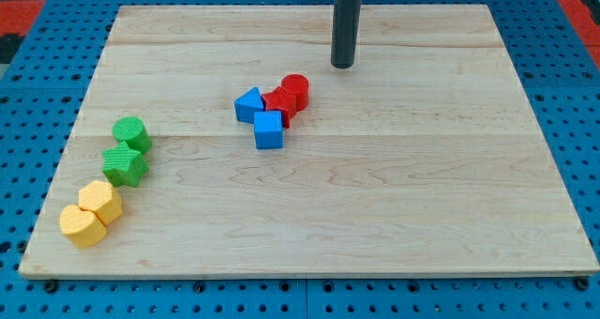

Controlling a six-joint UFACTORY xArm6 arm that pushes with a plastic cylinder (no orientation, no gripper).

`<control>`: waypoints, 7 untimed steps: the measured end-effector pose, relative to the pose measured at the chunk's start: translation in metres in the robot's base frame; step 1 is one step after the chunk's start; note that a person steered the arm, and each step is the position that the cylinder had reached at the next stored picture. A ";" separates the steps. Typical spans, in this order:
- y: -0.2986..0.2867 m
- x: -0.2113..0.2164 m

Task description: Move your arm towards the yellow heart

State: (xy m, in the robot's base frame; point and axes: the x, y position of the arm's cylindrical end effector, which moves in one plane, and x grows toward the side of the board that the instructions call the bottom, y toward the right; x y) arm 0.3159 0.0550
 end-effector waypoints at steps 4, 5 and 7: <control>0.062 0.005; 0.075 0.012; 0.038 0.010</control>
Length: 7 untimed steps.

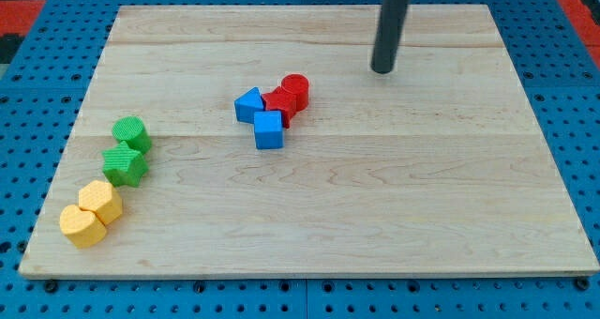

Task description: Move your arm towards the yellow heart

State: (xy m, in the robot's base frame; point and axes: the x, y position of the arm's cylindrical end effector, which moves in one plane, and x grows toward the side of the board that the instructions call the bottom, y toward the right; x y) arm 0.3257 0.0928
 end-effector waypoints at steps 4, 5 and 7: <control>0.015 0.135; -0.026 0.203; -0.090 0.268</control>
State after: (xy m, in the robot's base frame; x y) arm 0.5940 0.0024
